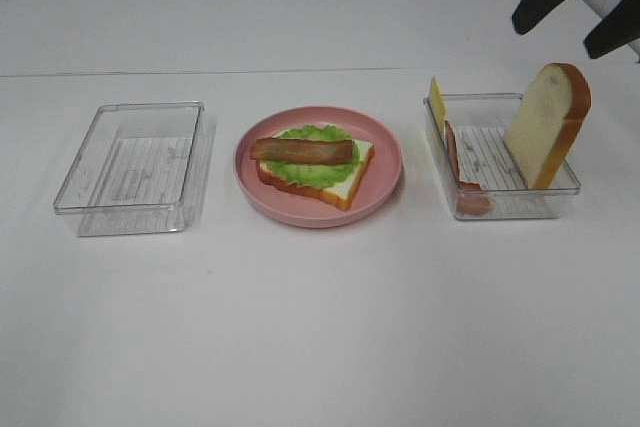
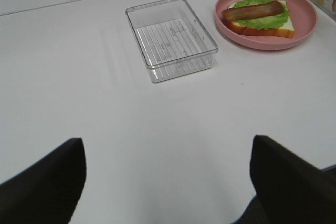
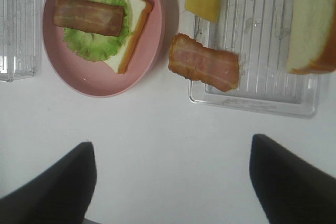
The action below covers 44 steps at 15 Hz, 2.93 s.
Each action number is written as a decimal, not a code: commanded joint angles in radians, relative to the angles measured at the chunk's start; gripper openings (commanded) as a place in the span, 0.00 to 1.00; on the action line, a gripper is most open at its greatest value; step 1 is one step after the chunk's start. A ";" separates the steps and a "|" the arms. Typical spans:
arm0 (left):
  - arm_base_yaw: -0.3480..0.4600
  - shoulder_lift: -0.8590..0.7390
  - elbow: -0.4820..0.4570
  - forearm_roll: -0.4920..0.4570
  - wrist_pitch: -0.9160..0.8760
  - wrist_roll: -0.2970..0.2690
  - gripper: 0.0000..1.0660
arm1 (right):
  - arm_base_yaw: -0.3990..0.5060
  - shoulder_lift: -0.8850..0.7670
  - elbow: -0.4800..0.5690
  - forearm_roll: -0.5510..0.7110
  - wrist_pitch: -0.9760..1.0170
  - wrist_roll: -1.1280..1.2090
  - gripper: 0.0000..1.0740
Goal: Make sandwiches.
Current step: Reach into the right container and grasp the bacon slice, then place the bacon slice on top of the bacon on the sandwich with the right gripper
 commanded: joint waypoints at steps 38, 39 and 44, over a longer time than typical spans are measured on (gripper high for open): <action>-0.001 -0.010 0.002 0.004 -0.012 -0.008 0.76 | 0.147 0.520 -0.277 -0.119 0.019 0.100 0.00; -0.001 -0.010 0.002 0.004 -0.012 -0.008 0.76 | 0.147 0.520 -0.277 -0.119 0.025 0.093 0.00; -0.001 -0.010 0.002 0.004 -0.012 -0.008 0.76 | 0.147 0.479 -0.332 -0.106 0.107 0.089 0.00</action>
